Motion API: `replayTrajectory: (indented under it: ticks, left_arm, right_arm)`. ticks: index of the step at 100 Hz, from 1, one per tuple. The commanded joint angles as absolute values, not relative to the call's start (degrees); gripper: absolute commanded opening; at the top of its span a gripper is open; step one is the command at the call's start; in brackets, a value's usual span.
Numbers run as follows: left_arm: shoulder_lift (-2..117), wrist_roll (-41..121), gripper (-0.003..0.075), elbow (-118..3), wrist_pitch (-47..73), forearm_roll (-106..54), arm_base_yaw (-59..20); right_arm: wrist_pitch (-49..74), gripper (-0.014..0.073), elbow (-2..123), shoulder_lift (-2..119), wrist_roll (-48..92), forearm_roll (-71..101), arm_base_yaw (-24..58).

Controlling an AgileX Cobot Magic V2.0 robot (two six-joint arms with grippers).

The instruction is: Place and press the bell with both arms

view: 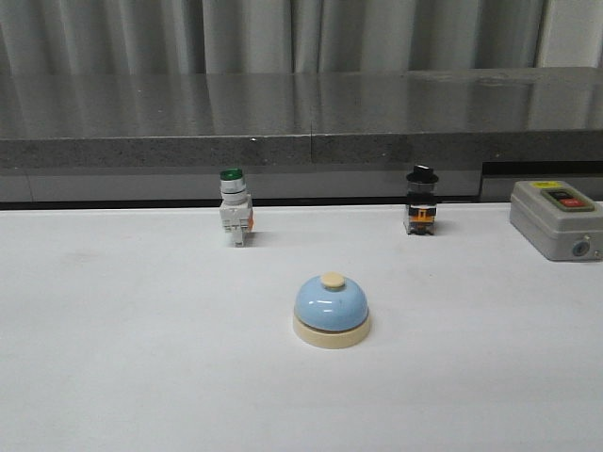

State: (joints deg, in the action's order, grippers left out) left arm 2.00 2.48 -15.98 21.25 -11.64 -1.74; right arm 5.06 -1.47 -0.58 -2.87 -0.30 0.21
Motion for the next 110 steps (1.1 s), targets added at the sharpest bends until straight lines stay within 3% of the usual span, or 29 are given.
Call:
replayTrajectory:
  ticks: [1,12,59,110]
  left_arm:
    - [-0.4,2.1,-0.0020,-15.1,13.9,-11.8,-1.6]
    - [-1.8,2.3,-0.0020,-11.1,6.7,-11.8,-1.6]
    - [-2.1,-0.9,-0.0020,2.7,-3.0,-3.2,-1.5]
    - [-2.1,-0.9,-0.0020,2.5,-0.3,-3.2,-1.5]
  right_arm:
    - [0.6,-0.0058,-0.7,-1.7,-2.4,-0.9,-0.1]
    - [0.6,-0.0058,-0.7,-1.7,-2.4,-0.9,-0.1]
    - [0.6,-0.0058,-0.7,-1.7,-2.4,-0.9,-0.1]
    - [0.6,-0.0058,-0.7,-1.7,-2.4,-0.9,-0.1]
